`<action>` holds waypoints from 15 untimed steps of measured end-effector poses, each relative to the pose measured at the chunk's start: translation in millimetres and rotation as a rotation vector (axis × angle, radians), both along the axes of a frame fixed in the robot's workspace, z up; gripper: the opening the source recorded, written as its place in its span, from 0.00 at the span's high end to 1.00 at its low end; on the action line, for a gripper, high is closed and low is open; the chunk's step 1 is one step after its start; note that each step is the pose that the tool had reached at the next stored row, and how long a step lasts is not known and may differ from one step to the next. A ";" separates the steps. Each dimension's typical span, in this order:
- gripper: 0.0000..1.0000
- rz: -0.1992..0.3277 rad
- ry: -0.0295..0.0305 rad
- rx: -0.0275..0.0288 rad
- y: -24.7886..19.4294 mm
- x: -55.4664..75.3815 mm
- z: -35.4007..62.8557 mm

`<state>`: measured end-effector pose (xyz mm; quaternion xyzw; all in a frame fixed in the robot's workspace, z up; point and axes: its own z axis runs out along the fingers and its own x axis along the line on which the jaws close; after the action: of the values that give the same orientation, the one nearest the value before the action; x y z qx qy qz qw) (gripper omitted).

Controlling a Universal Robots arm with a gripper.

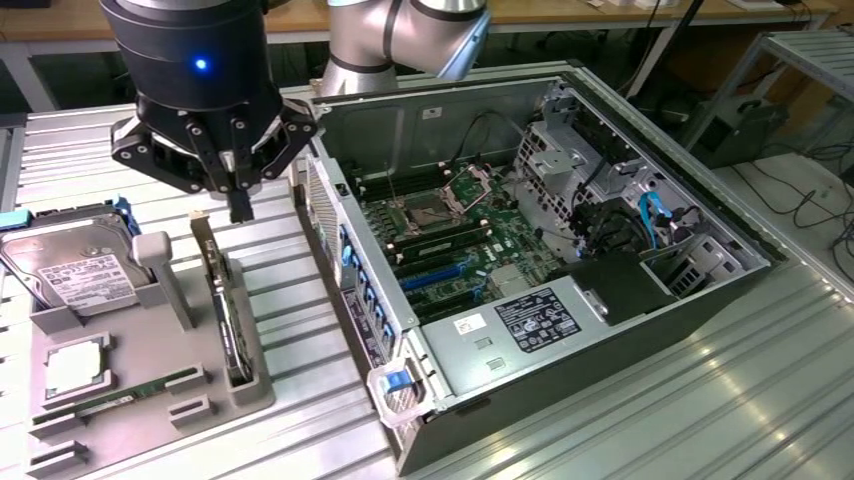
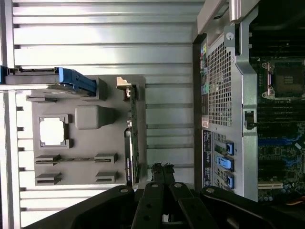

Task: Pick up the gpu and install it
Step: 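Reach for the gpu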

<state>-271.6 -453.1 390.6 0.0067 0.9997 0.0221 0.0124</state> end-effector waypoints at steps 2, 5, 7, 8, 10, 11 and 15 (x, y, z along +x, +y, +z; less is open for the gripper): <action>0.89 0.006 0.0000 0.0001 -0.1 -2.4 0.0; 0.89 0.013 0.0000 0.0000 -0.1 -5.8 0.0; 0.89 0.017 0.0000 0.0000 -0.2 -8.2 0.0; 0.89 0.020 0.0000 0.0000 -0.2 -9.4 0.0; 0.89 0.024 0.0000 0.0000 -0.2 -12.0 -0.1; 0.89 0.026 -0.0001 0.0001 -0.2 -13.4 -0.1; 0.89 0.035 0.0000 0.0001 -0.2 -19.1 -0.1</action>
<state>-290.7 -453.3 390.5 -0.0106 0.9996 0.0223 0.0120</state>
